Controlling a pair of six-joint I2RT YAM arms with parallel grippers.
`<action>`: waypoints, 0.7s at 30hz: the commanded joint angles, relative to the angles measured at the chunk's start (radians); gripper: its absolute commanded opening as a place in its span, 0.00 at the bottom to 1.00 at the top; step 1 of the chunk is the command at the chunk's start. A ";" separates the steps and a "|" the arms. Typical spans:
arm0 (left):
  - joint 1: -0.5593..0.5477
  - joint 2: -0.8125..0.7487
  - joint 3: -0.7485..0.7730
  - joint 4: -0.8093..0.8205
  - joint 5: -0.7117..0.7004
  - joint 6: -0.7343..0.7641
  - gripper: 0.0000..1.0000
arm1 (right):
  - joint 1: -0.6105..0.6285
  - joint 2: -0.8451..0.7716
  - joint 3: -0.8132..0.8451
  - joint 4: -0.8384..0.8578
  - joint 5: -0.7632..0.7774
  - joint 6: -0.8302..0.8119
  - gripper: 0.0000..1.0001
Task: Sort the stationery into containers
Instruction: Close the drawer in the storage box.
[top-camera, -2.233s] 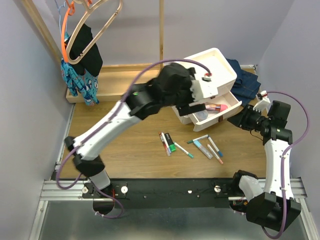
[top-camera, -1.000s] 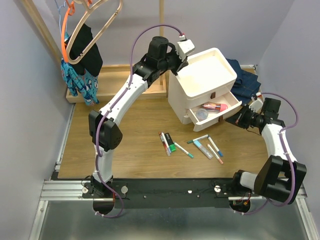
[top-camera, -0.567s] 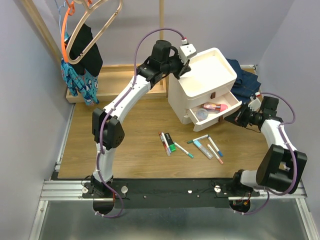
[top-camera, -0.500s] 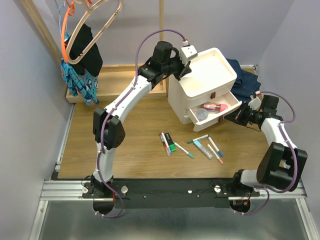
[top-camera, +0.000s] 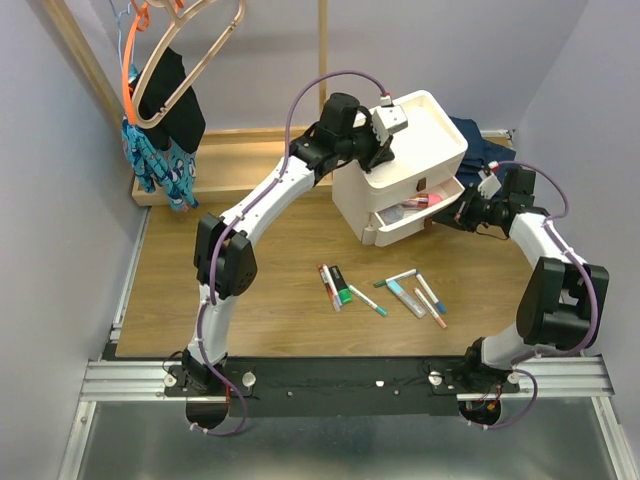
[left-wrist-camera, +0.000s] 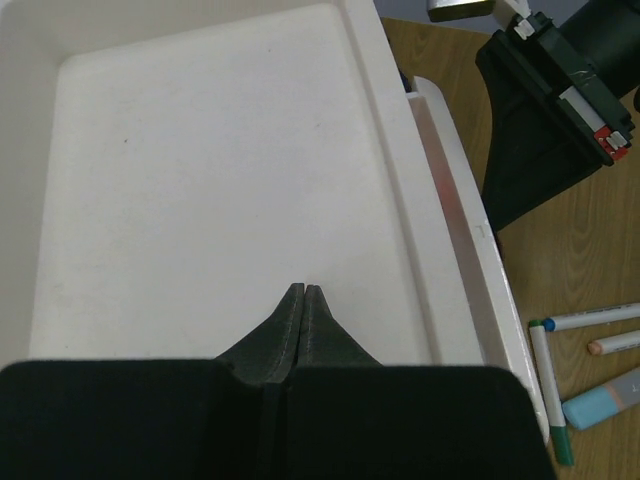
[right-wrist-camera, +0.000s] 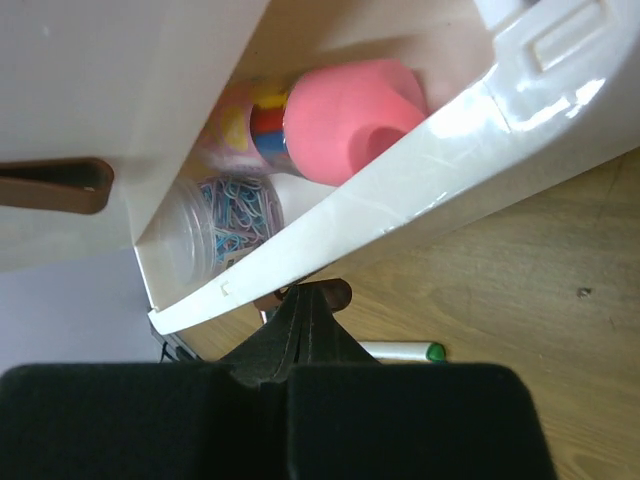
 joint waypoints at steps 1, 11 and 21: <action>-0.014 0.022 -0.015 -0.022 0.043 -0.002 0.00 | 0.021 0.041 0.054 0.088 -0.061 0.095 0.01; -0.025 0.023 -0.040 -0.026 0.074 -0.026 0.00 | 0.057 0.109 0.094 0.155 -0.056 0.141 0.01; -0.028 0.022 -0.037 -0.020 0.064 -0.035 0.00 | 0.102 0.182 0.173 0.200 -0.061 0.165 0.01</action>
